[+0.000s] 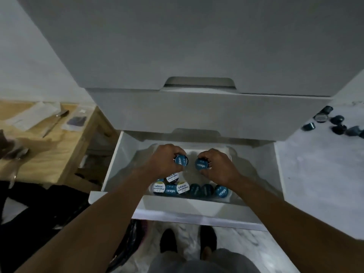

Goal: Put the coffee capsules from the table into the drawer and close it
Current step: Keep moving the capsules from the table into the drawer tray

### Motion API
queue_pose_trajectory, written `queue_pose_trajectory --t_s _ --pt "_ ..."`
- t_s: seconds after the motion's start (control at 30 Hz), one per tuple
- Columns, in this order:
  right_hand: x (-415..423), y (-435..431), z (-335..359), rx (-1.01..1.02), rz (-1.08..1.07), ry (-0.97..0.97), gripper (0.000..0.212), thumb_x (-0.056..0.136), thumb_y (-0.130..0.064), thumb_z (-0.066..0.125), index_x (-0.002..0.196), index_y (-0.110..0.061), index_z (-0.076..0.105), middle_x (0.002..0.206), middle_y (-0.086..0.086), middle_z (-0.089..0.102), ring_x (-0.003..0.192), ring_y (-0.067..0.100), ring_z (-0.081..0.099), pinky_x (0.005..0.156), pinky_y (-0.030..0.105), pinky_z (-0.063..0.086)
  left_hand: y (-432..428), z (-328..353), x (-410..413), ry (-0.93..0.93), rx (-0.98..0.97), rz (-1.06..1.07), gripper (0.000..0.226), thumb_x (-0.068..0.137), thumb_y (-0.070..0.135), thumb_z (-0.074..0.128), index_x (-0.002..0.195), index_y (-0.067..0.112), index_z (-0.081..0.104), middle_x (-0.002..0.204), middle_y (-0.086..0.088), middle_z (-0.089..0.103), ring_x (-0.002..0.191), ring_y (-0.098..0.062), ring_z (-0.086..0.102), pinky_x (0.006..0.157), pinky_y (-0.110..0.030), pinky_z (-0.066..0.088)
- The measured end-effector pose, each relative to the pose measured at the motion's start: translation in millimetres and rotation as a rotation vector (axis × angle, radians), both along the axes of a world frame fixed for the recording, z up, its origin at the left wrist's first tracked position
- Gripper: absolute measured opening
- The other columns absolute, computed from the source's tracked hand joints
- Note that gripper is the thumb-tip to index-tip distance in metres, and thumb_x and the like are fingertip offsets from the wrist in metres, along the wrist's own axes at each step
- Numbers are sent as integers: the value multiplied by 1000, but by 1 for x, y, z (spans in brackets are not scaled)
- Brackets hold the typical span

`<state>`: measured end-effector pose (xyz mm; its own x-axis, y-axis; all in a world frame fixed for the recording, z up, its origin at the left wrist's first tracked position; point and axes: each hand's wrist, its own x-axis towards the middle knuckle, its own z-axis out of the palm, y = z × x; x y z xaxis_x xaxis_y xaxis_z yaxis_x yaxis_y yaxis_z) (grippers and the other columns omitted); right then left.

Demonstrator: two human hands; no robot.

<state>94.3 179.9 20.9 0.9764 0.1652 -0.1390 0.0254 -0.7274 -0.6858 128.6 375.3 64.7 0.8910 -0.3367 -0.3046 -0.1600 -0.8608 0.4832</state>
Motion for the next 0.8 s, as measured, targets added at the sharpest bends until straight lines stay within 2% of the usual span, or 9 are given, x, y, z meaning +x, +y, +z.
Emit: queue_pose_trajectory --t_s 0.03,0.07,0.13,0.17,0.37,0.57,0.67,0.8 --pt "-2 0 1 -9 -13 16 41 71 -3 75 110 -7 66 105 11 63 97 25 59 90 39 49 -3 -4 1 44 -52 -26 39 74 22 77 111 25 66 104 12 60 96 -6 57 67 2 40" --pt "-4 -1 2 -23 -13 38 41 71 -3 75 110 -7 66 106 12 63 98 26 59 90 40 49 -5 -11 3 75 -103 -42 41 70 13 80 108 19 68 103 6 62 97 -11 61 74 -3 45" --pt "-6 -3 2 -50 -11 80 44 71 -4 76 113 -9 64 110 11 61 100 25 58 90 38 49 -6 -21 7 118 -166 -70 44 63 8 84 105 15 70 102 -1 65 96 -17 64 83 -24 54" --pt "-6 -3 1 -66 -17 94 45 72 -6 76 115 -10 64 111 11 60 100 24 58 90 37 50 -5 -25 10 129 -178 -85 46 62 8 85 105 14 70 103 -2 65 95 -17 64 84 -28 54" --pt "-3 2 0 -184 -25 140 49 73 -13 77 119 -13 61 115 8 59 103 22 56 88 27 45 -1 -41 16 153 -179 -179 51 60 13 88 107 13 69 106 -4 66 94 -17 62 87 -31 52" --pt "1 3 -2 -164 -15 182 53 71 -18 80 120 -15 59 117 7 58 104 20 55 91 30 47 2 -47 17 150 -224 -158 43 61 16 87 102 15 70 99 -2 67 90 -15 62 84 -31 54" --pt "-1 4 0 -148 6 169 47 75 -19 76 119 -14 61 115 6 59 102 20 57 90 32 50 2 -48 18 137 -234 -141 27 71 16 79 98 16 73 97 0 69 87 -12 64 84 -31 55" --pt "0 6 -1 -100 -19 178 32 84 -10 65 116 -12 64 114 5 63 100 19 60 88 25 49 1 -47 19 116 -191 -154 20 81 5 67 96 16 74 98 -1 71 85 -10 63 77 -19 50"
